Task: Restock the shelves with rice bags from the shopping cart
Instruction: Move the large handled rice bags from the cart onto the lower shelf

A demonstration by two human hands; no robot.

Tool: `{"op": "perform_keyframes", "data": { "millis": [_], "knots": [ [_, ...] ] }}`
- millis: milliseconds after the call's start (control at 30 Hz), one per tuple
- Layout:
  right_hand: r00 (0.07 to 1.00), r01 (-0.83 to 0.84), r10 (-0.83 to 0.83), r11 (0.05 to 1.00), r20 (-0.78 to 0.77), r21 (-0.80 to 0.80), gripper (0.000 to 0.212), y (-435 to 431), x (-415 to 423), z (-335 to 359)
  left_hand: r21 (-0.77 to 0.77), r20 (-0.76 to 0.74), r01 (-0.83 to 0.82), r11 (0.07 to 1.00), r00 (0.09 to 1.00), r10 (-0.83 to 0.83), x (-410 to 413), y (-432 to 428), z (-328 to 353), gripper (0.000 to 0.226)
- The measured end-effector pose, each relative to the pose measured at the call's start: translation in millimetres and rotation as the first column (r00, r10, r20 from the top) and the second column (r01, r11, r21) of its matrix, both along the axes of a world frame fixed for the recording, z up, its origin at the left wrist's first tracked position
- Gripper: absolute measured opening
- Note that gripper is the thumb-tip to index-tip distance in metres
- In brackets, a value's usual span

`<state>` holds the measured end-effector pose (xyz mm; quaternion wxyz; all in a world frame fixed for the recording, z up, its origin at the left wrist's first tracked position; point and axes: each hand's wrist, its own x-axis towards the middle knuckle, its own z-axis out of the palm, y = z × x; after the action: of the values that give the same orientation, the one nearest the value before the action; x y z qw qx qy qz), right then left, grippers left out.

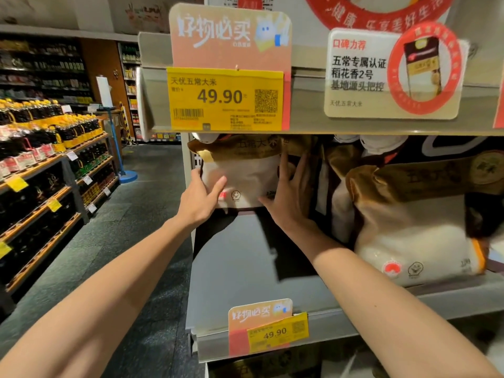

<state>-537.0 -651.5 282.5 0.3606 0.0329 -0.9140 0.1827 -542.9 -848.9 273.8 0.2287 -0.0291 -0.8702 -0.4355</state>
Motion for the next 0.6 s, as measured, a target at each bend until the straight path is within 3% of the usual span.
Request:
{"op": "perform_keyframes", "data": {
  "millis": [100, 167, 433, 600],
  "knots": [
    [0.999, 0.020, -0.026, 0.988, 0.034, 0.155, 0.126, -6, -5, 6, 0.175, -0.008, 0.007, 0.985, 1.000, -0.006, -1, 11, 16, 0.051],
    [0.993, 0.000, -0.020, 0.984, 0.113, 0.178, 0.127, -11, -12, 8, 0.273, -0.049, -0.015, 0.962, 0.998, 0.030, -5, 14, 26, 0.041],
    [0.961, -0.138, 0.068, 0.958, 0.269, 0.253, 0.121, 0, -35, 31, 0.335, 0.116, -0.140, 0.932, 0.988, 0.106, -33, 12, 42, 0.061],
    [0.964, -0.167, 0.117, 0.965, 0.239, 0.200, 0.115, 4, -30, 5, 0.382, 0.059, -0.117, 0.917, 0.993, 0.102, -15, 14, 14, 0.063]
  ]
}}
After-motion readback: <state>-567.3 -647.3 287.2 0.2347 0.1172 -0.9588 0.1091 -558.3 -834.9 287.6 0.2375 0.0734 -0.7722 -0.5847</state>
